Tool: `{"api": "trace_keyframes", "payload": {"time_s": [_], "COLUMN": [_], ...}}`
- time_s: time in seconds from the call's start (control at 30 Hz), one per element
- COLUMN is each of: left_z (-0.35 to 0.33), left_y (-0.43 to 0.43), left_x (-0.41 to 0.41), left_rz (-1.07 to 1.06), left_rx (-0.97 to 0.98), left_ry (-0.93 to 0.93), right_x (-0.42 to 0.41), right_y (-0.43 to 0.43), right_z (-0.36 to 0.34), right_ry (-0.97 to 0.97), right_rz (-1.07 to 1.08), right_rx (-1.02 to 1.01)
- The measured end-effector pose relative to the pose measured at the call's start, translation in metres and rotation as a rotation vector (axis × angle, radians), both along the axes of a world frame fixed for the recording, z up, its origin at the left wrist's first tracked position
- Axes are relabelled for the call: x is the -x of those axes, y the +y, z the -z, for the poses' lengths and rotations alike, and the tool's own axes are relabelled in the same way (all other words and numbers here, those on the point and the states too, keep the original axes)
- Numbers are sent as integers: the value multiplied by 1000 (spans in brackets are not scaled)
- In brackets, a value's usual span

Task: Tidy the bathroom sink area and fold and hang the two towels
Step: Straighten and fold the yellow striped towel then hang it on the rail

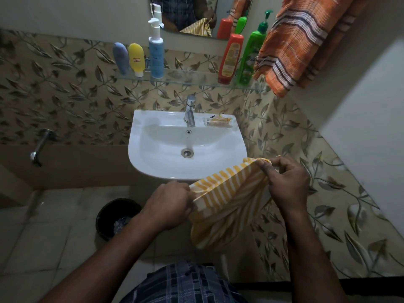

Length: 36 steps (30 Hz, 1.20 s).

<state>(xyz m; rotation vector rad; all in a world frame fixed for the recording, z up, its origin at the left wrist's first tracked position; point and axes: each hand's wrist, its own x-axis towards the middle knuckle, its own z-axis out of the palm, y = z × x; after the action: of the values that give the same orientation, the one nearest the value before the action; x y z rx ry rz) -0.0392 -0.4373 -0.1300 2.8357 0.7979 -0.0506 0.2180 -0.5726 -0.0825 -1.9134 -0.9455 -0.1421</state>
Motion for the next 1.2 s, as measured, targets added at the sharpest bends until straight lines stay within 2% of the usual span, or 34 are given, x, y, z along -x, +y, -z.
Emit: {"api": "trace_keyframes", "payload": {"time_s": [0.23, 0.33, 0.43, 0.67, 0.83, 0.9, 1.07, 1.2], "left_z": [-11, -14, -13, -12, -9, -10, -11, -13], "left_y": [7, 15, 23, 24, 22, 21, 18, 15], "left_x": [13, 19, 25, 28, 26, 25, 21, 18], "left_rz": [-226, -337, -339, -256, -411, -419, -471, -512], "left_rx": [-178, -195, -124, 111, 424, 438, 324, 331], "left_ry": [-331, -385, -445, -731, -957, -958, -876, -854], "right_x": [-11, -8, -7, -13, -15, -15, -13, -14], "right_y": [-4, -5, -5, -5, -6, -7, -7, -6], "right_z": [12, 20, 27, 31, 29, 29, 29, 29], "right_ry": [-37, -77, -61, -8, 25, 26, 40, 36], "right_rz": [49, 77, 95, 133, 169, 172, 169, 176], "right_rx": [98, 159, 191, 201, 200, 199, 180, 169]}}
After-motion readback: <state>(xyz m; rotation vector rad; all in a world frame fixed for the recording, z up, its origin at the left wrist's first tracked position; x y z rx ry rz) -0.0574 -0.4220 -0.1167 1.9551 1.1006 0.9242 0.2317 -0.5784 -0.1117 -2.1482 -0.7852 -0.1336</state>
